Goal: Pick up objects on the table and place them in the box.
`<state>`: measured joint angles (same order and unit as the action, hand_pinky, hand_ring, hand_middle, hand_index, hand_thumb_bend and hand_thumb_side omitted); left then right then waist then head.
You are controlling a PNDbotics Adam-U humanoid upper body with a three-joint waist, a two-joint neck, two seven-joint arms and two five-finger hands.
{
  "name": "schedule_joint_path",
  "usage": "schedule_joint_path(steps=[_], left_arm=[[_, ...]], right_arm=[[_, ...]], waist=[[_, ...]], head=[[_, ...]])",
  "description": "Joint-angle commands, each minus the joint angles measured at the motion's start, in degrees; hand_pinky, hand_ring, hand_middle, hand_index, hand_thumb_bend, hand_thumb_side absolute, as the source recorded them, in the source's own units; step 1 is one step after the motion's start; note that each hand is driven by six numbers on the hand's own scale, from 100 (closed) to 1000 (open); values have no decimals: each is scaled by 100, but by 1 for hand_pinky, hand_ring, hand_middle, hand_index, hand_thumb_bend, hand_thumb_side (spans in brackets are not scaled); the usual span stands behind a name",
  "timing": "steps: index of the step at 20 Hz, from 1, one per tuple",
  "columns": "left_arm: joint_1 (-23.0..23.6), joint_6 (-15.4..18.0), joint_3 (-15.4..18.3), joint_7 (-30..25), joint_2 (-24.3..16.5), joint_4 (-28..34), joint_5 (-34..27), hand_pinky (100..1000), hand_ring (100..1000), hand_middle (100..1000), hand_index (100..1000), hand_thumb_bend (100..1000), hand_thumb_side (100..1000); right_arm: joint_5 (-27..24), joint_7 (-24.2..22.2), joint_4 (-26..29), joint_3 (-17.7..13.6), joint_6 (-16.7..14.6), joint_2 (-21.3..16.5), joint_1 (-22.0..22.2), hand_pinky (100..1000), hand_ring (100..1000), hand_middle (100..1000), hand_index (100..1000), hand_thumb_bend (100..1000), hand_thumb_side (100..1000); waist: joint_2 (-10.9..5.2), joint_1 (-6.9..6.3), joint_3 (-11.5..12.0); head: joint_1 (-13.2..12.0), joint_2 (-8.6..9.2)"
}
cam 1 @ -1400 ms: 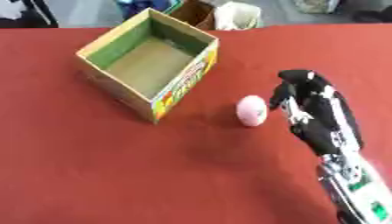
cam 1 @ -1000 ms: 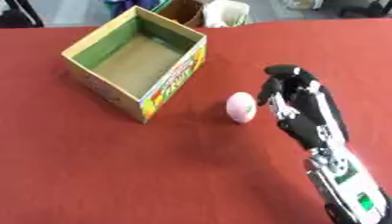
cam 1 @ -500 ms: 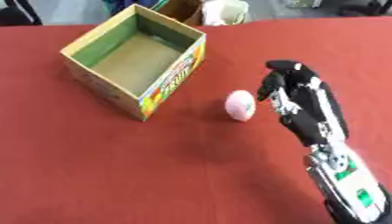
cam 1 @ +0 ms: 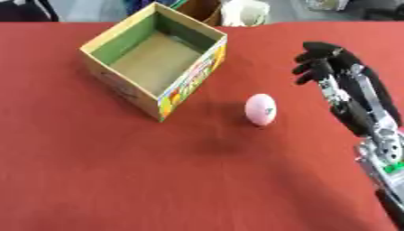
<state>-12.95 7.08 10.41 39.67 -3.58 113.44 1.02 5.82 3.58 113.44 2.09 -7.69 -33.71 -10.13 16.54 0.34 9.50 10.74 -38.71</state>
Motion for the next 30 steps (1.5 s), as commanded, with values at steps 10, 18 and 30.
schedule_joint_path(steps=[10, 18, 30], left_arm=[[-11, 9, 15, -8, -123, 115, 19, 377, 298, 342, 492, 100, 474], [-6, 7, -3, -32, -120, 115, -2, 377, 299, 342, 492, 100, 475], [9, -3, -33, -66, -152, 115, -12, 377, 299, 342, 492, 100, 476]], right_arm=[[1081, -1045, 115, -98, 471, -1222, -223, 676, 765, 758, 921, 390, 771], [1836, -1799, 115, 219, 521, -1388, -378, 732, 817, 802, 982, 563, 564], [2334, -2358, 115, 744, 1069, -2087, -680, 740, 831, 789, 972, 557, 532]], waist=[[-126, 7, 35], [-127, -2, 73], [-163, 7, 107]], head=[[96, 58], [176, 58], [162, 5]])
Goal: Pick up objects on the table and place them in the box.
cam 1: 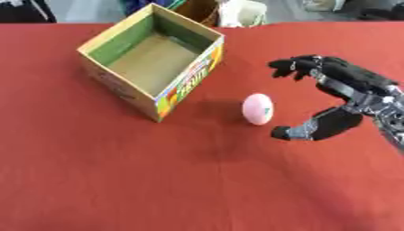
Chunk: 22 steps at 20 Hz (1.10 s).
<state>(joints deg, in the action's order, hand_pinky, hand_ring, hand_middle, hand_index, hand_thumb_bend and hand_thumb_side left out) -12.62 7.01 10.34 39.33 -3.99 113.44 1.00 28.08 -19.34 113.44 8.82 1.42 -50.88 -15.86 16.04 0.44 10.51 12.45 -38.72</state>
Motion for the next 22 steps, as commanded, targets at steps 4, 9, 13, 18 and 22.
schedule_joint_path(steps=[4, 9, 13, 18, 22], left_arm=[[-15, 3, -24, -36, -110, 115, -16, 377, 299, 342, 491, 100, 476], [-11, 0, -38, -50, -99, 115, -29, 377, 299, 342, 491, 100, 476], [-5, -2, -43, -58, -97, 115, -40, 377, 300, 342, 492, 100, 476], [-10, -2, -54, -75, -91, 115, -48, 377, 300, 342, 492, 100, 476], [-16, 0, -68, -88, -91, 115, -54, 377, 300, 342, 491, 100, 477]], right_arm=[[241, -287, 115, 175, 511, -461, -250, 741, 834, 791, 969, 550, 523], [308, -506, 115, 341, 926, -456, -435, 746, 840, 801, 969, 542, 503], [401, -722, 115, 493, 1104, -459, -568, 750, 843, 804, 970, 533, 492], [513, -983, 115, 676, 1342, -436, -689, 754, 847, 806, 967, 523, 472], [622, -1216, 115, 811, 1535, -430, -739, 758, 858, 804, 963, 475, 457]], waist=[[-118, -13, 29], [-115, -16, 49], [-118, -18, 66], [-113, -8, 97], [-109, 3, 124]], head=[[-13, 21], [8, 34], [36, 36], [60, 70], [73, 83]])
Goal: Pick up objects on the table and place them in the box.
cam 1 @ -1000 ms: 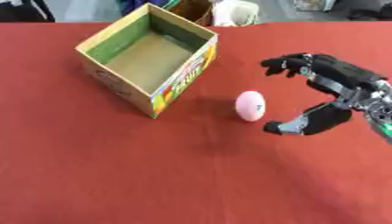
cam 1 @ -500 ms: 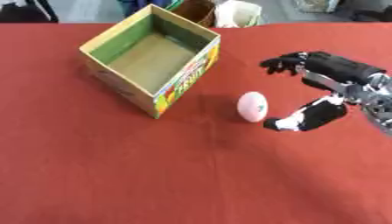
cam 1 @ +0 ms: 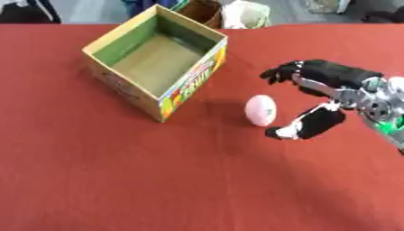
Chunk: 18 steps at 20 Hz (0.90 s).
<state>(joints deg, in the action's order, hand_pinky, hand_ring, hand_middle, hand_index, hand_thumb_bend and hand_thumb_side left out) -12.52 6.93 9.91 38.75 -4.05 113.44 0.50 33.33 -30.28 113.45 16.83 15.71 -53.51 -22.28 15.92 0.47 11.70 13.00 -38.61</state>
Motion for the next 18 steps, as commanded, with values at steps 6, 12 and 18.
schedule_joint_path(steps=[6, 12, 18], left_arm=[[-31, 13, -25, -34, -76, 115, -11, 377, 300, 342, 492, 100, 477], [-34, 10, -33, -47, -71, 115, -19, 377, 301, 342, 491, 100, 477], [-35, 8, -40, -57, -66, 115, -25, 378, 301, 343, 492, 100, 477]], right_arm=[[443, -262, 95, 32, 489, -131, -126, 760, 860, 808, 964, 452, 459], [592, -236, -110, 54, 600, -72, -231, 761, 860, 809, 964, 453, 463], [591, -274, -464, 180, 574, 54, -408, 760, 860, 809, 962, 458, 444]], waist=[[-82, 5, 35], [-73, 2, 47], [-72, -11, 69]], head=[[18, 99], [34, 128], [72, 145]])
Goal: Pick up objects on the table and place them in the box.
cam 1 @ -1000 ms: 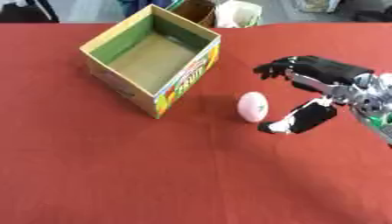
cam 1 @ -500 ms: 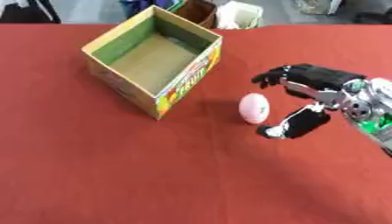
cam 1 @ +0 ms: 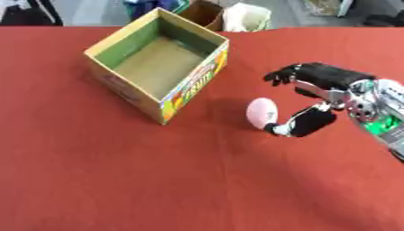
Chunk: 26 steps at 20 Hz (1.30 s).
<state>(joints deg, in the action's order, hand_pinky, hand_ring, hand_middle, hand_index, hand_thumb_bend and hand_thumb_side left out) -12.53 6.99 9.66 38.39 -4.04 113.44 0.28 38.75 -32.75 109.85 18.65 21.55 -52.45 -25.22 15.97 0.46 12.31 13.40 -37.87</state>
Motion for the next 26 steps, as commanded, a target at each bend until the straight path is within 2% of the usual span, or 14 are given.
schedule_joint_path(steps=[1, 6, 13, 16, 18, 19, 20, 21, 22, 23, 26], left_arm=[[-35, 2, -17, -23, -66, 115, -4, 378, 301, 342, 491, 100, 477], [-28, -1, -24, -32, -57, 115, -11, 378, 301, 342, 491, 100, 477], [-22, -1, -21, -32, -47, 115, -16, 378, 302, 343, 491, 100, 477], [-21, 0, -21, -32, -44, 115, -16, 379, 302, 343, 491, 100, 477], [-19, 0, -18, -30, -43, 115, -15, 379, 302, 343, 491, 100, 477], [-20, 1, -17, -30, -43, 115, -13, 379, 302, 343, 491, 100, 477], [-20, 2, -16, -29, -42, 115, -12, 379, 302, 343, 491, 100, 478], [-20, 3, -14, -28, -41, 115, -12, 379, 302, 343, 491, 100, 477], [-19, 3, -13, -26, -40, 115, -11, 379, 302, 343, 491, 100, 478], [-18, 3, -10, -24, -39, 115, -10, 379, 302, 343, 491, 100, 478], [-19, 4, -8, -22, -39, 115, -8, 379, 303, 343, 491, 100, 479]], right_arm=[[34, -47, -177, 30, -20, -21, -147, 760, 859, 808, 961, 458, 440], [119, -103, -643, 174, -89, 131, -311, 760, 858, 791, 950, 450, 425], [264, 53, -1330, 243, -202, 356, -451, 746, 840, 709, 886, 440, 416], [165, 182, -1307, 234, -253, 389, -444, 725, 805, 592, 769, 454, 411], [53, 334, -1157, 207, -270, 379, -418, 694, 757, 489, 622, 449, 371], [-14, 433, -1055, 187, -267, 365, -398, 673, 728, 446, 556, 414, 341], [-91, 547, -941, 158, -252, 354, -378, 639, 674, 393, 499, 338, 285], [-181, 664, -827, 125, -223, 343, -355, 615, 647, 371, 473, 239, 227], [-263, 784, -715, 87, -177, 329, -336, 589, 622, 356, 435, 100, 157], [-361, 911, -603, 42, -109, 324, -320, 561, 600, 347, 395, 100, 100], [-763, 1316, -286, -109, 196, 313, -296, 508, 564, 320, 374, 100, 100]], waist=[[-77, -13, 11], [-73, -18, 34], [-68, -14, 45], [-64, -15, 36], [-63, -16, 31], [-62, -16, 29], [-62, -17, 27], [-62, -17, 25], [-62, -17, 24], [-62, -16, 22], [-63, -13, 14]], head=[[40, 73], [72, 77], [74, 80], [63, 70], [58, 64], [53, 62], [49, 60], [46, 60], [42, 60], [40, 62], [30, 69]])
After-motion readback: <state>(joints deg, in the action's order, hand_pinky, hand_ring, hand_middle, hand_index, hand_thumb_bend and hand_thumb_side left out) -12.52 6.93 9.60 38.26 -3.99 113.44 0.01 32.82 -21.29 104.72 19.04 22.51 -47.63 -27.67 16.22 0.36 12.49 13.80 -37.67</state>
